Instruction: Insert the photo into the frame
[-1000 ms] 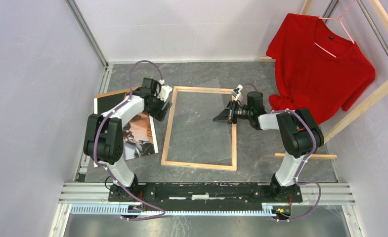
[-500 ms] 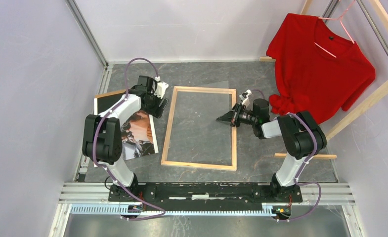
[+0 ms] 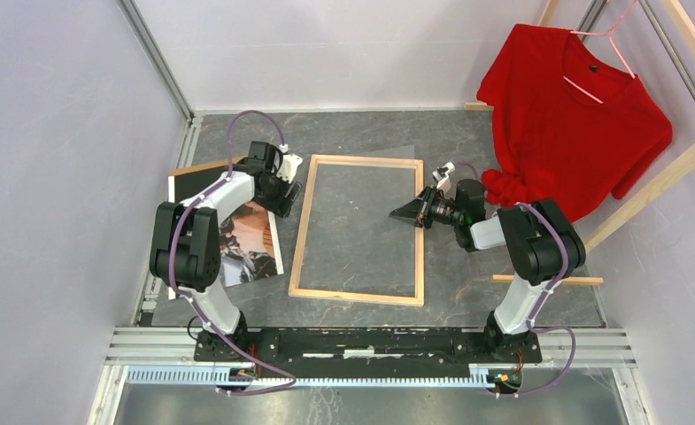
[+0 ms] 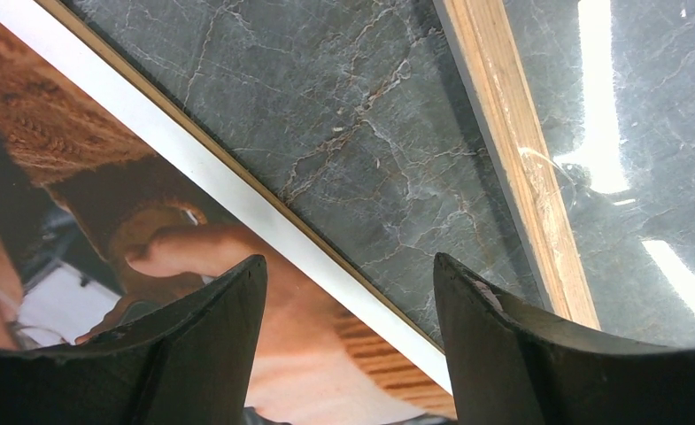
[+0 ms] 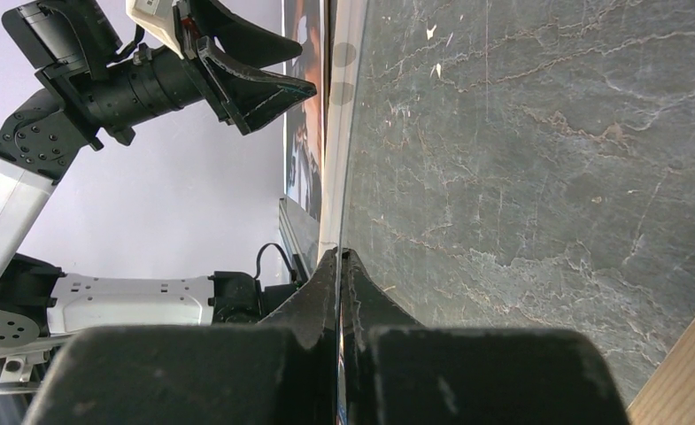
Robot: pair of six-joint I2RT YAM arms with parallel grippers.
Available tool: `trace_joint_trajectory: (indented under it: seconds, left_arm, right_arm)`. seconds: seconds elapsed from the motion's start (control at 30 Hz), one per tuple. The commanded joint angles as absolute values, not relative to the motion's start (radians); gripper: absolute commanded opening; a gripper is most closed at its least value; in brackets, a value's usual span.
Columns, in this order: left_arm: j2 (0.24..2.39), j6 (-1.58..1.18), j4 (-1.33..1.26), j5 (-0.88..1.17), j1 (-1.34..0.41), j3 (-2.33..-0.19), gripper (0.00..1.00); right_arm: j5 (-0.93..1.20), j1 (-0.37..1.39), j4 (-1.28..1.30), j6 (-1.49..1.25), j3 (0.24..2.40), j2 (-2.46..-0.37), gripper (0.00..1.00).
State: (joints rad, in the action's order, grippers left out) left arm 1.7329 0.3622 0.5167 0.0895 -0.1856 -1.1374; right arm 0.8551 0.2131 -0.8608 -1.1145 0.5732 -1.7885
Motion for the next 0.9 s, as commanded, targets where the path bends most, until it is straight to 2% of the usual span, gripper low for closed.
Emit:
trace_joint_trajectory:
  seconds: [0.0,0.87]
  left_arm:
    - [1.735,0.319,0.482,0.113,-0.189,-1.134,0.75]
    - [1.77,0.291,0.441,0.109,-0.227,-1.114,0.73]
  right_arm:
    - [0.873,0.207,-0.915,-1.111,0.572,-1.794,0.0]
    - [0.893,0.192,-0.877,-1.089,0.539,-1.796,0.0]
